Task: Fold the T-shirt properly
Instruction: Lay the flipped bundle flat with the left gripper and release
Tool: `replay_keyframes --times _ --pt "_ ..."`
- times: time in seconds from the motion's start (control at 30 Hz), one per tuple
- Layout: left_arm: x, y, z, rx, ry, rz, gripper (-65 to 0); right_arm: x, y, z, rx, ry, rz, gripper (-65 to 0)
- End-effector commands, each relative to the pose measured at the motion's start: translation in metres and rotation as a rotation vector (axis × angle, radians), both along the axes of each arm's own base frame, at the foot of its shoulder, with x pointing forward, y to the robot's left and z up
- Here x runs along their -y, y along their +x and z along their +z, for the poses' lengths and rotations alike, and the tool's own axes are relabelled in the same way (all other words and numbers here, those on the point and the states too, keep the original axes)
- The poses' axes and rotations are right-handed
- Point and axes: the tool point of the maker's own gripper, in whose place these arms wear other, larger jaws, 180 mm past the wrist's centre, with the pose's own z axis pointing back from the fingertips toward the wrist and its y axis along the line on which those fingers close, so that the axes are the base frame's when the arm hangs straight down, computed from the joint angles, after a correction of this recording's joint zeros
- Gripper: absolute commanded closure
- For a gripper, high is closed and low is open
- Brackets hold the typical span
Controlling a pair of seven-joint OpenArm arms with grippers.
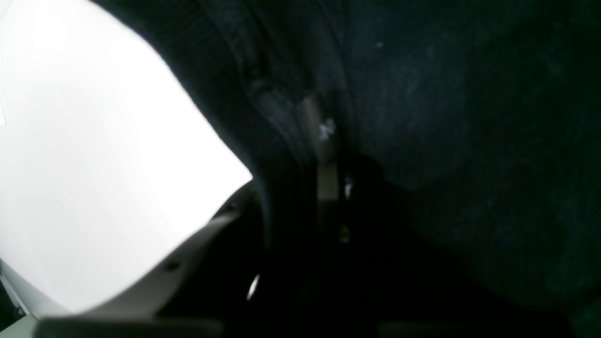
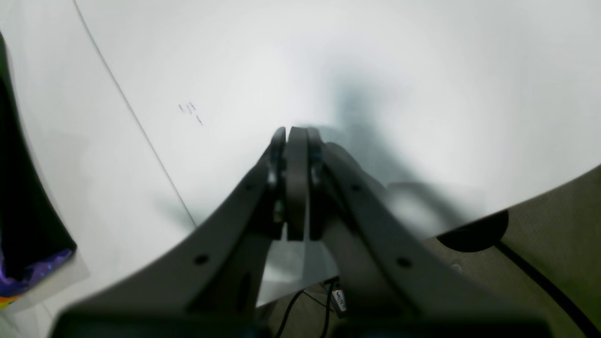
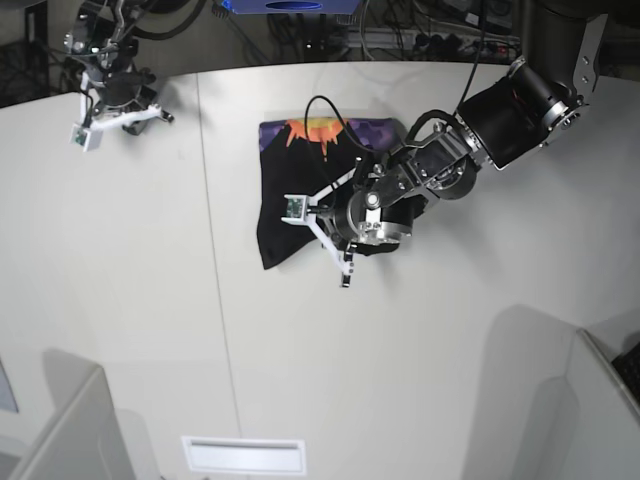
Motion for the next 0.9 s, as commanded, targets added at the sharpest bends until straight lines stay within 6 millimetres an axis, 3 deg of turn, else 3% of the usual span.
replay_keyframes --times 0.0,0.7,0.87 --pt "0.011 -0.018 -0.007 -0.064 -0.018 -0.037 0.0 0.003 0.003 0.007 0.028 -0.014 0.002 0.0" --pt "0.015 -0.014 -0.003 -0.054 -0.03 -0.033 0.0 0.004 0.006 0.008 0.033 -0.016 0.003 0.0" --pt "0.014 -0.004 0.003 -0.031 -0.022 -0.038 0.0 0.004 0.006 0.007 0.033 -0.015 0.002 0.0"
